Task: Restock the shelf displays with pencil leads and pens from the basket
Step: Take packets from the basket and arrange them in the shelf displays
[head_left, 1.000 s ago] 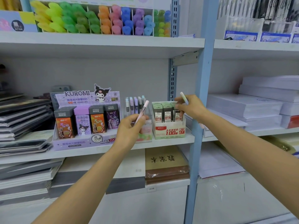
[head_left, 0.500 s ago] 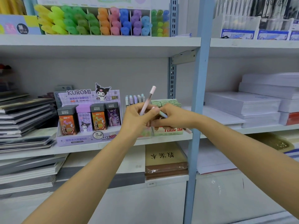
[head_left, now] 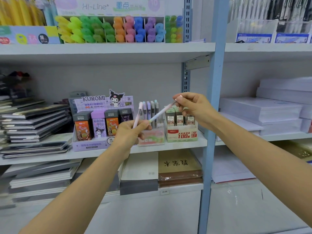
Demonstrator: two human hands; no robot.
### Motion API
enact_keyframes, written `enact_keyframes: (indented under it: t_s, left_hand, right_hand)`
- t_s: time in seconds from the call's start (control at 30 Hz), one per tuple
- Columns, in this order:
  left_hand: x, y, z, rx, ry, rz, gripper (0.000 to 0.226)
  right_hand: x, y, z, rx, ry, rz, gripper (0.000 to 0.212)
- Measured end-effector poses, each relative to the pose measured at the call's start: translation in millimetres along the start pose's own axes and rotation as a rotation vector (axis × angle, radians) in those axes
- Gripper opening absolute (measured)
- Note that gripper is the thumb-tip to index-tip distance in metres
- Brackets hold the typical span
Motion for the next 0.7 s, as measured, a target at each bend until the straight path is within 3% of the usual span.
enact_keyframes:
  t_s: [0.2, 0.37, 0.7]
  left_hand:
    - [1.7, -4.9, -19.1, 0.085, -0.094, 0.092, 0.014]
    - [-4.0, -12.3, -20.8, 0.066, -0.099, 0.131, 0.015]
    - [-25.0, -25.4, -22.2, 0.027, -0.14, 0.171, 0.017]
  right_hand:
    - [-25.6, -25.5, -8.1, 0.208, 0.201, -0.159, 0.013]
    - [-10.9, -48.3, 8.3, 0.171, 0.457, -0.07, 0.011]
    - [13.1, -72.9, 34.8, 0.095, 0.675, -0.093, 0.012]
Point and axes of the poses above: each hand's wrist, its own y-axis away from the middle knuckle, its own z-axis out of the palm, x = y × z, the point moved 5 cm from there along -y, towards the middle knuckle, and after that the axes turned 7 degrees about z, right-handed, at the moved point
